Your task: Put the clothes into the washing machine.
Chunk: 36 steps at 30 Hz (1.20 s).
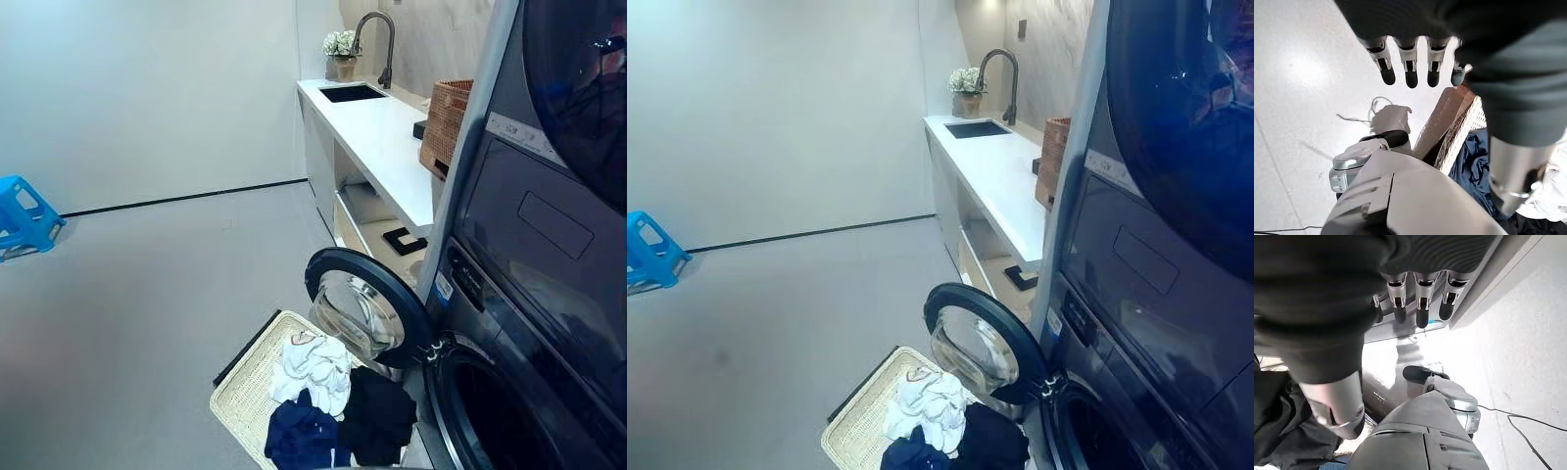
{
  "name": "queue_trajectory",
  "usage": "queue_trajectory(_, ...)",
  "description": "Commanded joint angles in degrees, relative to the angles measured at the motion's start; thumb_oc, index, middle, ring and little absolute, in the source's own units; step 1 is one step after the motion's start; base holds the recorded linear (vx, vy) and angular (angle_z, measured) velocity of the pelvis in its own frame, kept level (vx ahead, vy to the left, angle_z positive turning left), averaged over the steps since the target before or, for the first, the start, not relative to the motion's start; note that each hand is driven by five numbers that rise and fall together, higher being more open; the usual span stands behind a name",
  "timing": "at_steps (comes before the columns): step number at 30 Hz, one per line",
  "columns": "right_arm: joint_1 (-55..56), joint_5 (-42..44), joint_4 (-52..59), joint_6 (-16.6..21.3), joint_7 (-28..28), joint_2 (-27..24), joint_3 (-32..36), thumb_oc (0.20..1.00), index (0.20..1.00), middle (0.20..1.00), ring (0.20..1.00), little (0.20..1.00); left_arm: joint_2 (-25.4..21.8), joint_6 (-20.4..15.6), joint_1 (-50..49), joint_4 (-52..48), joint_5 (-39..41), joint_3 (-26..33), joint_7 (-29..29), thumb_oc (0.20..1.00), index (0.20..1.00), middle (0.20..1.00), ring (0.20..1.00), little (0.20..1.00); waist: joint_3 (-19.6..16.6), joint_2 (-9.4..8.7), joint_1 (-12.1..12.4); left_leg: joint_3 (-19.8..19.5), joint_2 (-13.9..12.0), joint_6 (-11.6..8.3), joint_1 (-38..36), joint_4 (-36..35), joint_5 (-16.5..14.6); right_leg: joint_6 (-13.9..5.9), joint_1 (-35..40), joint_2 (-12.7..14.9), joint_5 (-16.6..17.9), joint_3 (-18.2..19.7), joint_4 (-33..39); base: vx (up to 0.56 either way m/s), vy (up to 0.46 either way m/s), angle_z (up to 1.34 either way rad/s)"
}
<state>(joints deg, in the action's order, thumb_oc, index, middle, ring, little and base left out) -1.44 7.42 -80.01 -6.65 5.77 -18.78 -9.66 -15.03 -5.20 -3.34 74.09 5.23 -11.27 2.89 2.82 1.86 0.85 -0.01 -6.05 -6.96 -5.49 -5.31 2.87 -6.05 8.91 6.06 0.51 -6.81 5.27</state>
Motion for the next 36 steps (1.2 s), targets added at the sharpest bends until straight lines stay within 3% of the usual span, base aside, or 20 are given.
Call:
queue_trajectory(1,-4.4,0.13,-2.94,-0.34,0.05,1.14,-0.35,1.0,1.0,1.0,1.0,1.0,-0.81,0.58,4.83,2.74,-1.23,-0.87,0.41,1.0,1.0,1.0,1.0,1.0,2.18,-2.26,1.6,4.2,2.15,1.86,-3.17,0.31,-4.04,-2.41,-3.21,0.99,2.66,1.48,-0.27,-0.13,0.01,-0.14)
queue_trajectory(36,-4.09,0.76,-2.9,0.49,-0.31,1.12,-0.16,1.0,1.0,1.0,1.0,1.0,-0.77,-1.26,4.49,2.38,0.27,-0.1,-0.36,1.0,1.0,1.0,1.0,1.0,2.52,-1.98,1.56,4.11,2.16,1.83,-3.1,0.31,-3.92,-2.31,-3.22,1.03,2.65,1.37,-0.27,0.0,0.0,0.0)
